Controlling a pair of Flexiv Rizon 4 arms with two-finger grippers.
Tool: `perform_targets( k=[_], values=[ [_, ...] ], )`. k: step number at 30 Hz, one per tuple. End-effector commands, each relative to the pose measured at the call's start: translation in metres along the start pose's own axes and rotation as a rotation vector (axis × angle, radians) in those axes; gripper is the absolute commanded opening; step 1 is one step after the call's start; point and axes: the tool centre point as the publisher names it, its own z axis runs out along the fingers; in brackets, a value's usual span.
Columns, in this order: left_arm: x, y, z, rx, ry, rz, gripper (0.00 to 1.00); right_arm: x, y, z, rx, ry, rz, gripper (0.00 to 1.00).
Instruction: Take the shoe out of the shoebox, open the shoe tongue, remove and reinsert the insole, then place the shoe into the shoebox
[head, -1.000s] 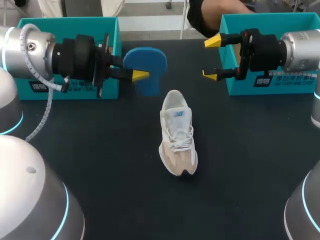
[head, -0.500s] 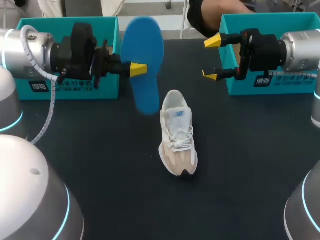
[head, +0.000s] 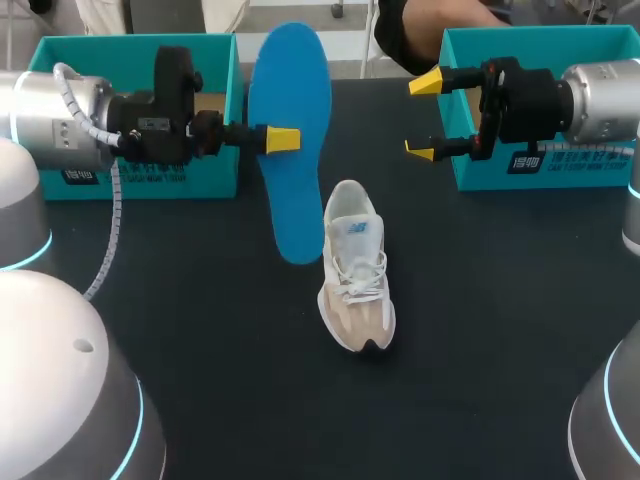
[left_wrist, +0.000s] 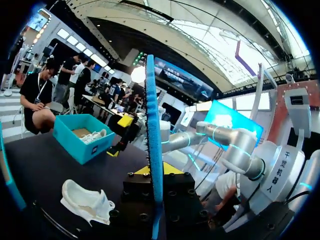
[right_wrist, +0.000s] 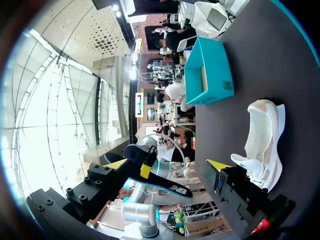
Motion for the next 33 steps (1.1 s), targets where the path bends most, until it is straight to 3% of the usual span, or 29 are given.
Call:
perform_targets(
  k=[1, 10, 20, 26, 33],
  values=[
    [-0.009, 0.001, 0.006, 0.046, 0.075, -0.793, 0.00, 0.000, 0.000, 0.001, -0.001, -0.001, 0.001, 1.00],
    [-0.023, 0.004, 0.016, 0.023, 0.133, -0.975, 0.00, 0.000, 0.000, 0.001, -0.001, -0.001, 0.001, 1.00],
    [-0.032, 0.017, 0.029, -0.064, 0.184, -0.982, 0.00, 0.000, 0.000, 0.001, -0.001, -0.001, 0.001, 1.00],
    [-0.046, 0.025, 0.038, -0.065, 0.179, -1.003, 0.00, 0.000, 0.000, 0.001, -0.001, -0.001, 0.001, 1.00],
    [-0.046, 0.020, 0.040, -0.050, 0.181, -0.936, 0.00, 0.000, 0.000, 0.001, -0.001, -0.001, 0.001, 1.00]
  ],
)
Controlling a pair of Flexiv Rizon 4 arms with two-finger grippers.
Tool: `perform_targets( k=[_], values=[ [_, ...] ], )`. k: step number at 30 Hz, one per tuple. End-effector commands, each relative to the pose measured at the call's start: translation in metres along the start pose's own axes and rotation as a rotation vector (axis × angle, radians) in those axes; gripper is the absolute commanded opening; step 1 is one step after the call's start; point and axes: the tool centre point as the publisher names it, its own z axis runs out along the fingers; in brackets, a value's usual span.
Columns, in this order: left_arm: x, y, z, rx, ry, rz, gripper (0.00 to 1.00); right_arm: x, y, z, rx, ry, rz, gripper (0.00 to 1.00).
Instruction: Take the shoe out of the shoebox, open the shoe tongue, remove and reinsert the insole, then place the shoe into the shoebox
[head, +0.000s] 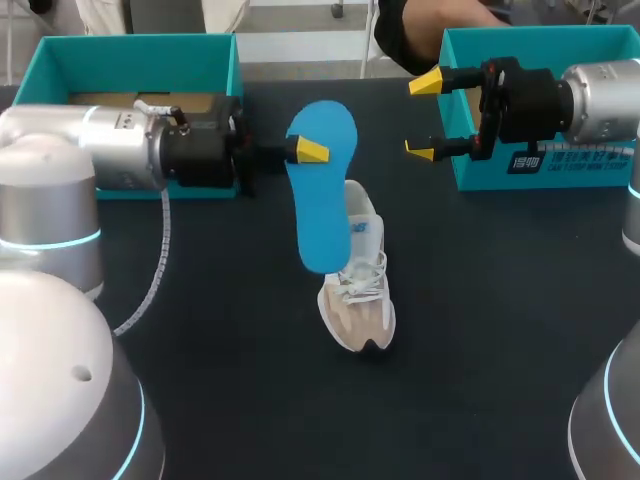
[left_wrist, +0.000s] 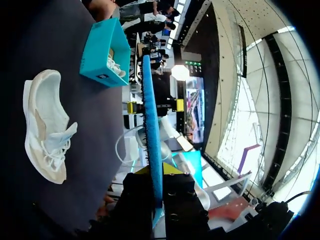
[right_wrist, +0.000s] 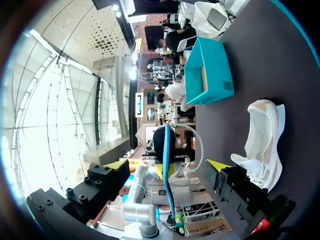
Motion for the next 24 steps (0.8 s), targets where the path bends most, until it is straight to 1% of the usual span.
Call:
perform_targets(
  k=[1, 2, 4, 11, 19, 20, 21, 24],
  values=[
    [0.002, -0.007, 0.003, -0.014, 0.000, 0.076, 0.00, 0.000, 0.000, 0.001, -0.001, -0.001, 0.001, 1.00],
    [0.003, -0.007, 0.003, -0.011, -0.018, 0.132, 0.00, 0.000, 0.000, 0.001, -0.001, -0.001, 0.001, 1.00],
    [0.006, -0.008, 0.001, -0.010, 0.002, 0.102, 0.00, 0.000, 0.000, 0.001, -0.001, -0.001, 0.001, 1.00],
    [0.007, -0.017, -0.001, 0.006, -0.006, 0.103, 0.00, 0.000, 0.000, 0.001, -0.001, -0.001, 0.001, 1.00],
    [0.007, -0.017, -0.001, 0.006, -0.006, 0.103, 0.00, 0.000, 0.000, 0.001, -0.001, -0.001, 0.001, 1.00],
    [0.007, -0.017, -0.001, 0.006, -0.006, 0.103, 0.00, 0.004, -0.003, 0.001, -0.010, -0.067, 0.013, 1.00],
    [0.007, -0.017, -0.001, 0.006, -0.006, 0.103, 0.00, 0.010, -0.008, 0.001, -0.010, -0.116, 0.008, 1.00],
    [0.007, -0.017, -0.001, 0.006, -0.006, 0.103, 0.00, 0.022, -0.022, 0.004, -0.045, -0.262, -0.001, 1.00]
  ],
)
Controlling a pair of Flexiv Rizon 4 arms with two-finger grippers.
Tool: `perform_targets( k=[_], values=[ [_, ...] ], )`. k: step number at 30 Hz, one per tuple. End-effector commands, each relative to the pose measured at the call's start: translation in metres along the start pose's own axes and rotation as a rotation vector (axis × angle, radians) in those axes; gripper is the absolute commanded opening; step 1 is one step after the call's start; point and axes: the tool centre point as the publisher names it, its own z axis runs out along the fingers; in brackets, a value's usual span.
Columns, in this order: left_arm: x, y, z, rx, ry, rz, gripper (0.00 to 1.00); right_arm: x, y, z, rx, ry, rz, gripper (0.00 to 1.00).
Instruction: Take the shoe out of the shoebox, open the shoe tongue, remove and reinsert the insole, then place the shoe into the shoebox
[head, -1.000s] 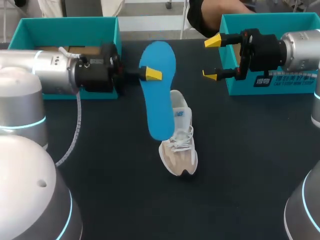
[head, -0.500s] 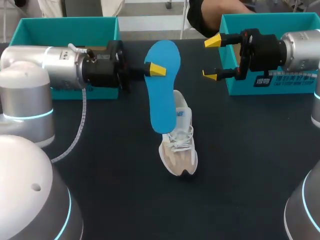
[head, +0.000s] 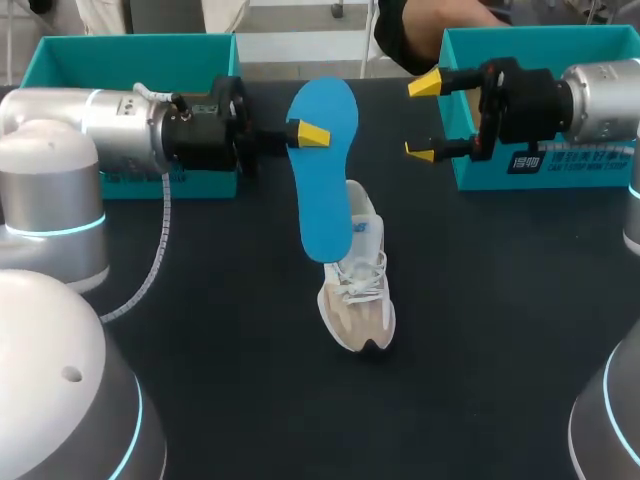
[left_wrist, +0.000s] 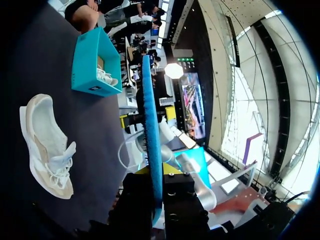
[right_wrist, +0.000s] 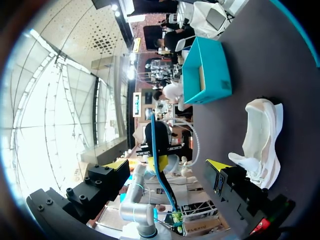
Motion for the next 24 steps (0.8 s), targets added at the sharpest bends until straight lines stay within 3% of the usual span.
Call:
perform_targets(
  k=[1, 13, 24],
  values=[
    [-0.001, 0.000, 0.000, -0.001, -0.001, 0.000, 0.00, 0.028, -0.022, 0.002, -0.070, -0.258, 0.002, 1.00],
    [-0.001, 0.000, 0.000, -0.001, -0.001, 0.000, 0.00, 0.062, -0.043, 0.012, -0.118, -0.603, 0.055, 1.00],
    [-0.001, 0.000, 0.000, -0.001, -0.001, 0.000, 0.00, 0.062, -0.043, 0.012, -0.118, -0.603, 0.055, 1.00]
  ],
)
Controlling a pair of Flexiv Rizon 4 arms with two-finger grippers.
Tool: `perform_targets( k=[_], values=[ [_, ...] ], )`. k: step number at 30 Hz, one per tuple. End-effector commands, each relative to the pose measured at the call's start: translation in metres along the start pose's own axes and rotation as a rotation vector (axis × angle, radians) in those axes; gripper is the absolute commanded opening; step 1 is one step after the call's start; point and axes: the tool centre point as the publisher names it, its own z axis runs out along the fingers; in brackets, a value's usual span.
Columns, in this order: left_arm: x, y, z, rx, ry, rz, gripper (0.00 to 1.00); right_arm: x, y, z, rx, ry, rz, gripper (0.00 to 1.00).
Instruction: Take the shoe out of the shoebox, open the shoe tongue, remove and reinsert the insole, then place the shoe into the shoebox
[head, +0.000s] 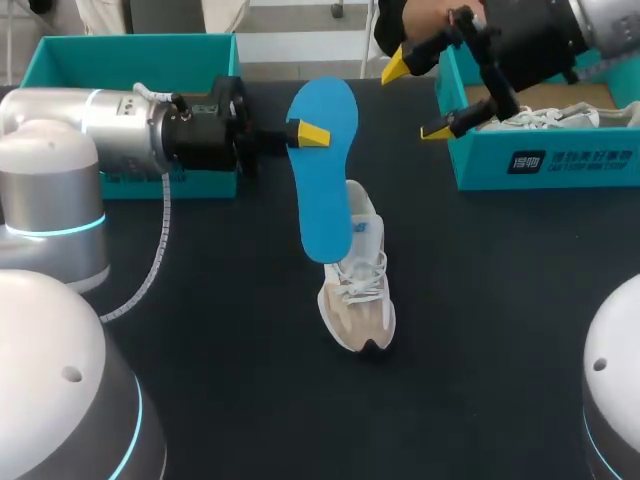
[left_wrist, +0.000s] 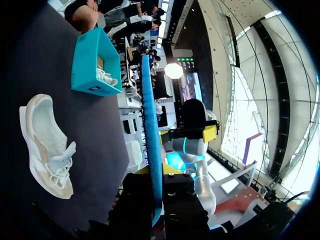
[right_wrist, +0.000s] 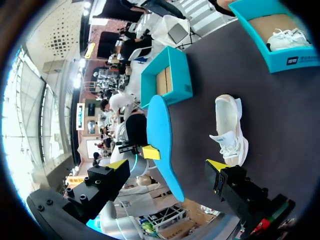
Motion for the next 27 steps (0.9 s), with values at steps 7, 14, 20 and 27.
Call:
perform_targets(
  k=[7, 14, 20, 27],
  values=[
    [-0.001, 0.000, 0.000, -0.001, -0.001, 0.000, 0.00, 0.001, 0.001, -0.001, 0.002, -0.052, 0.002, 1.00],
    [-0.001, 0.000, 0.000, -0.001, -0.001, 0.000, 0.00, 0.027, -0.014, 0.021, -0.145, -0.373, -0.140, 1.00],
    [-0.001, 0.000, 0.000, -0.001, -0.001, 0.000, 0.00, 0.035, -0.020, 0.027, -0.166, -0.460, -0.144, 1.00],
    [-0.001, 0.000, 0.000, -0.001, -0.001, 0.000, 0.00, 0.046, -0.029, 0.030, -0.179, -0.546, -0.146, 1.00]
  ],
)
